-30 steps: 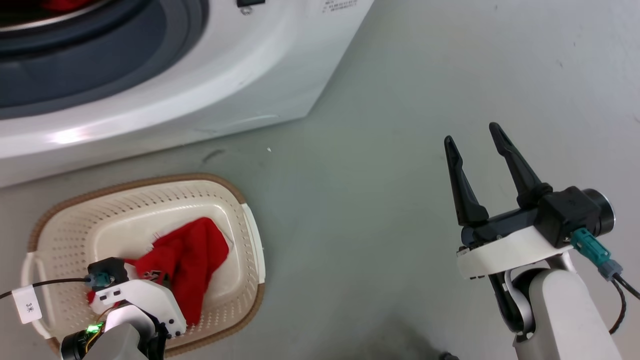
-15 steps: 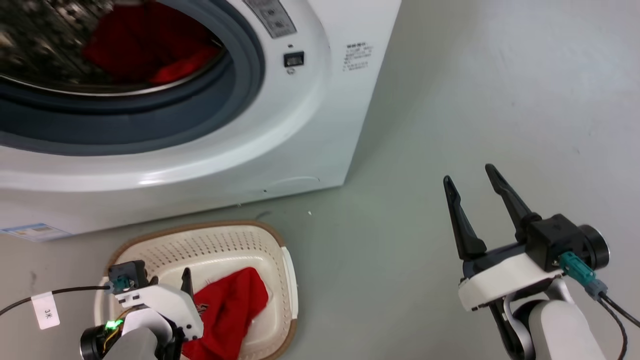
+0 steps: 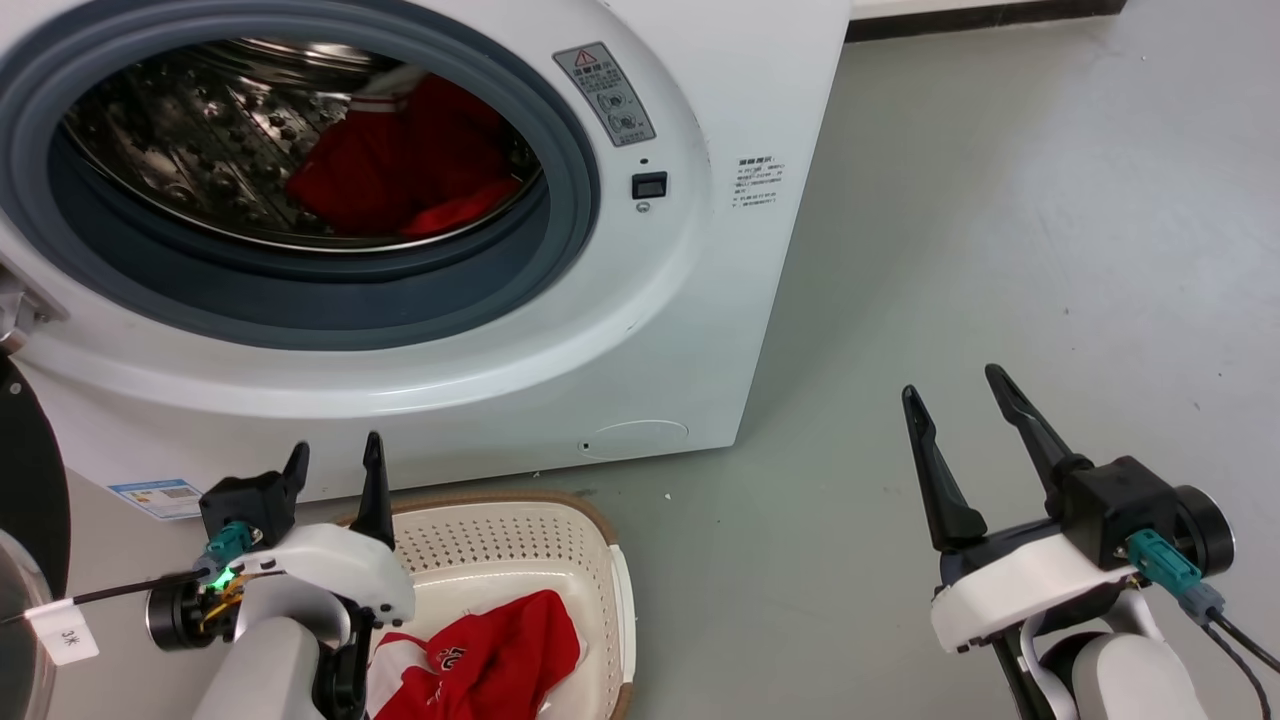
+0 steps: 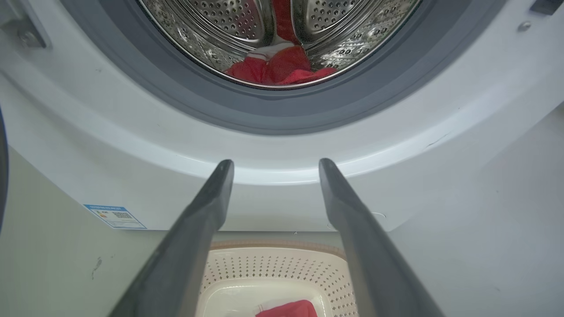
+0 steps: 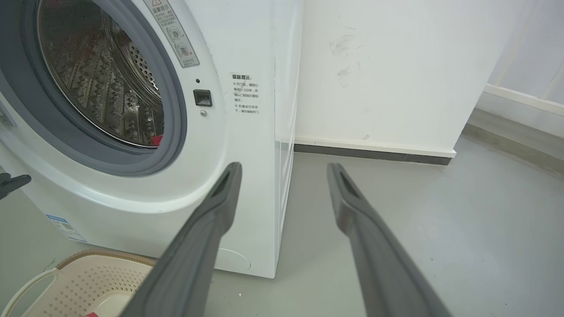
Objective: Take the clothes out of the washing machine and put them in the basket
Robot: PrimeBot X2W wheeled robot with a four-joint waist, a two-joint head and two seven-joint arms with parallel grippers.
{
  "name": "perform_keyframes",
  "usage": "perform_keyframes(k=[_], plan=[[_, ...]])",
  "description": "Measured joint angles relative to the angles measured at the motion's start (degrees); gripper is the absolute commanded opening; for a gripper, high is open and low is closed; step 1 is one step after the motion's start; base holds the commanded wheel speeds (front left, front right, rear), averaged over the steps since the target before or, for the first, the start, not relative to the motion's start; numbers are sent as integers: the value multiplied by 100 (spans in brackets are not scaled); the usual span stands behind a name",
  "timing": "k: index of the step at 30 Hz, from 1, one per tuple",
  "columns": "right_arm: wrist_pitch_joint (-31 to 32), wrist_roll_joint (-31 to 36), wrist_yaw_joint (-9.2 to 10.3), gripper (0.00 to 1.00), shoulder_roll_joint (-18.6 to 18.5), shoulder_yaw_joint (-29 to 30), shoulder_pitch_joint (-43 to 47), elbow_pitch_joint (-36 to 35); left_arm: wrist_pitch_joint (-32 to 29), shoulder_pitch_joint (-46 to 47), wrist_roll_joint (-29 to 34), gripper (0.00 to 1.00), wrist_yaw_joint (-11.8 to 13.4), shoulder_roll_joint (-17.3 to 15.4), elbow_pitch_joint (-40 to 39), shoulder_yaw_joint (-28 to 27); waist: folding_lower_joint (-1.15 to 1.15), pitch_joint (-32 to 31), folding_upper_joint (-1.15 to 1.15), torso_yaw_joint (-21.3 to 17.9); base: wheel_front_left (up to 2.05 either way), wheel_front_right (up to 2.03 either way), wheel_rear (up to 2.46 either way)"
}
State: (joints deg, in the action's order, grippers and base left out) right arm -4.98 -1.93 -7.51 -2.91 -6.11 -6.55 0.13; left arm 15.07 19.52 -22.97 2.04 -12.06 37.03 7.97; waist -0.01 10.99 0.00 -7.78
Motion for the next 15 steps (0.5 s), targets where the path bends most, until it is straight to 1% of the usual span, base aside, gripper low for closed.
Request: perform_keyframes(k=[4,7,10,15], plan=[[33,9,0,100,0,-11,73,-29,0,-100,258,100,-60,16,-697,-119,0,-91,0,30,0,0,0],[57,0,0,100,-1,-41,74,-58,0,-86,375,100,-164,-2,-948,-131,0,-122,0,-7,0,0,0],[80,-2,0,100,0,-64,93,-66,-1,99,403,100,-290,-57,-935,-102,0,-136,0,-87,0,0,0],[91,-14,0,100,-1,-160,96,-77,-270,691,323,100,-474,-250,-609,-99,0,-78,0,-307,0,0,0]])
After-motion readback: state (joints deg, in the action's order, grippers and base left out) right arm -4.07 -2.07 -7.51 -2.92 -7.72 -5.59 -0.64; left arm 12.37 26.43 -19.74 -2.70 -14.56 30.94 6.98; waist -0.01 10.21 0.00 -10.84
